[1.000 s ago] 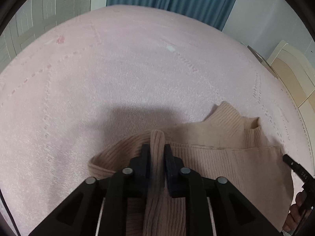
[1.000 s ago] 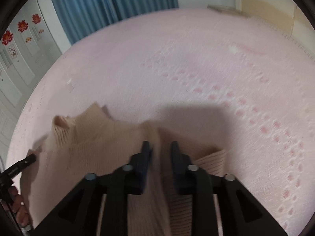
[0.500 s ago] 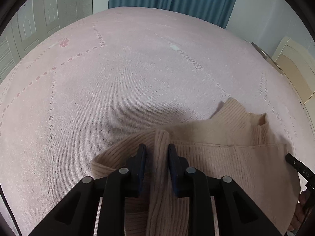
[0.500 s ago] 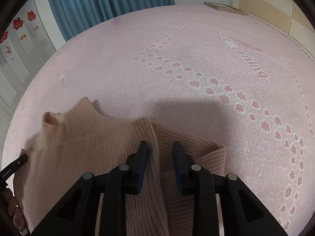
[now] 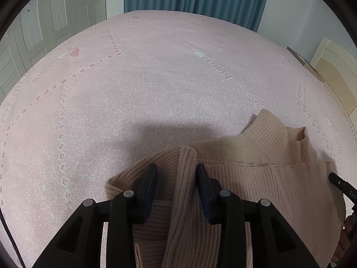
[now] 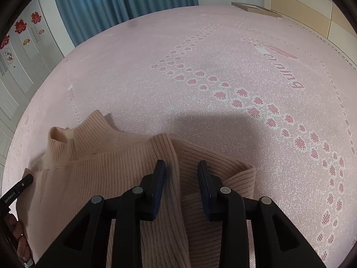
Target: Fold small clothes
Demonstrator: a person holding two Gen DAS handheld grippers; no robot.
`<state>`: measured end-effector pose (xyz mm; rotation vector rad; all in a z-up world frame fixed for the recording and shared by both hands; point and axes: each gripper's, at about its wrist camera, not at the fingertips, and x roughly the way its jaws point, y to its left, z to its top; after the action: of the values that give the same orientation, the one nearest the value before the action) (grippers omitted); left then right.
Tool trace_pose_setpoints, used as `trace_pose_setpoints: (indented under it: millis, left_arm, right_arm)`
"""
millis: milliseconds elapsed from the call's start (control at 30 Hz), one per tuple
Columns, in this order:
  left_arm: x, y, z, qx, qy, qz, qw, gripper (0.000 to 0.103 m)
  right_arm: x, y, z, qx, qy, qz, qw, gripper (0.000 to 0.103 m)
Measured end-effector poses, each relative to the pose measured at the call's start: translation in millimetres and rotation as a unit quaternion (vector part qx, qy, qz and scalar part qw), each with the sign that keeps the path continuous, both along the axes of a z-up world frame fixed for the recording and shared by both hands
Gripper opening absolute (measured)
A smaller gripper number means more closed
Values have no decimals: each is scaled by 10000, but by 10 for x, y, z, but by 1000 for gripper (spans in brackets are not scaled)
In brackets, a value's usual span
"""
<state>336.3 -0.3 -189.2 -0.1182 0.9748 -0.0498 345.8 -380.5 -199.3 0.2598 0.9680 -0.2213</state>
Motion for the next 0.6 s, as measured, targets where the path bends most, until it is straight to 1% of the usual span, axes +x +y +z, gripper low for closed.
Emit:
trace_pose_setpoints:
  millis: [133,333,567,600]
  left_arm:
    - [-22,-15,9,-63,-23,-17,10000,34]
    - [-66,-26,34,-263,-146,-68,9995,34]
    - [-91,-6,79,-381,-327,-44,9987,34]
    - [-102,-10,99,-466,-362,-104,9982,34]
  right_arm:
    - [-11,-2,6,29,-21,-34,10000,31]
    - [-35,5,12,13,-96,-50,9999,31]
    - [-49,-47,13,199,-143,-120,9996,31]
    - [-51,-54,15,196,-154,-139,9996,31]
